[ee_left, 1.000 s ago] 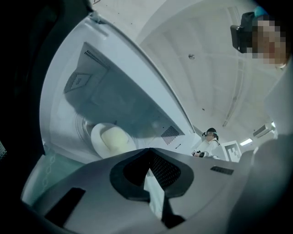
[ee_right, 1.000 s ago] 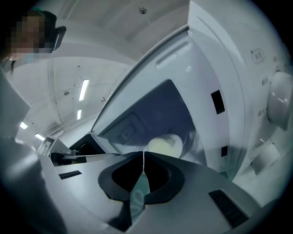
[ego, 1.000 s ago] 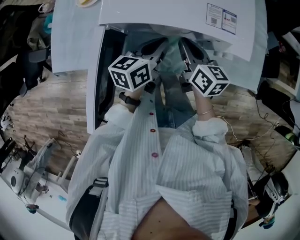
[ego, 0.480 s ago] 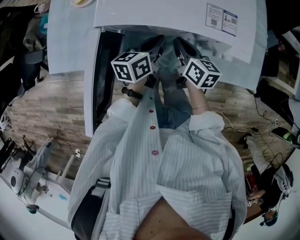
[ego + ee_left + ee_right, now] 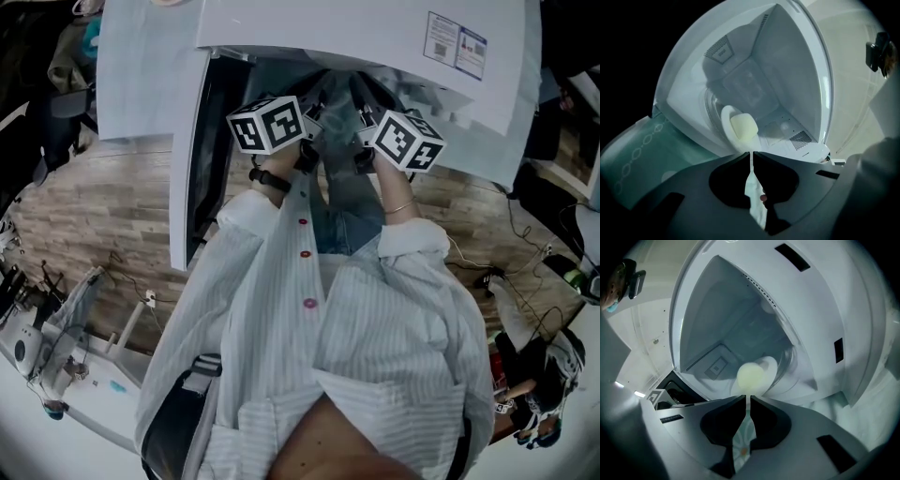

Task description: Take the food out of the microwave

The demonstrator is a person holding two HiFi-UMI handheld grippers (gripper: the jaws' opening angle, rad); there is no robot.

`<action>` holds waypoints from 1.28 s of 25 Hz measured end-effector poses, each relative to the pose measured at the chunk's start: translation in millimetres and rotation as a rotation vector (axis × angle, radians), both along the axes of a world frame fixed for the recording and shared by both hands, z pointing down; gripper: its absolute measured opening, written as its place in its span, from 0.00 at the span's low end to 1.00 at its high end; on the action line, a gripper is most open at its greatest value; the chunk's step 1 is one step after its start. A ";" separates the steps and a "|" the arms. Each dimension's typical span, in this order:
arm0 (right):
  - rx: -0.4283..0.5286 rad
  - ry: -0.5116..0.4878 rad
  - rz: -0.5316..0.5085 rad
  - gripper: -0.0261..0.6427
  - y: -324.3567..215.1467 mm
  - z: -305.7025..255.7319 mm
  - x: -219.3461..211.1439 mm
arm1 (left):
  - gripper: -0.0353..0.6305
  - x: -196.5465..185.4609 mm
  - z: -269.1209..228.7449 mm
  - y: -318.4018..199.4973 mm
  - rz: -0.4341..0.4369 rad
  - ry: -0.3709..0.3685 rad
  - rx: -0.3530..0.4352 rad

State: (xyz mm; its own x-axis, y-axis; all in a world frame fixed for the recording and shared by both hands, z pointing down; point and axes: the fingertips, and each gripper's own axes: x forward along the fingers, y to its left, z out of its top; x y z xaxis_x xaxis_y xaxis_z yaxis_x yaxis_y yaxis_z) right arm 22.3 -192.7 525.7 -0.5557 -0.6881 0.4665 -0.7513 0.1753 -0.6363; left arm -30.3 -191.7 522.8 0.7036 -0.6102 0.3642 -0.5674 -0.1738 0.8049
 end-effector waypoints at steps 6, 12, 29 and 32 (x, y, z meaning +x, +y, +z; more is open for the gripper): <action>-0.031 -0.026 -0.008 0.16 -1.3 3.3 -2.5 | 0.16 -4.1 4.4 -2.1 -0.023 0.032 -0.028; -0.063 -0.057 0.012 0.26 -3.5 8.3 -4.6 | 0.26 -4.6 7.3 -6.5 -0.053 0.062 -0.057; -0.122 -0.118 0.100 0.27 -16.5 19.2 3.0 | 0.36 -11.0 23.8 -19.7 -0.190 0.154 -0.177; -0.123 -0.124 0.108 0.27 -19.3 19.3 3.0 | 0.36 -12.0 26.6 -20.8 -0.226 0.145 -0.197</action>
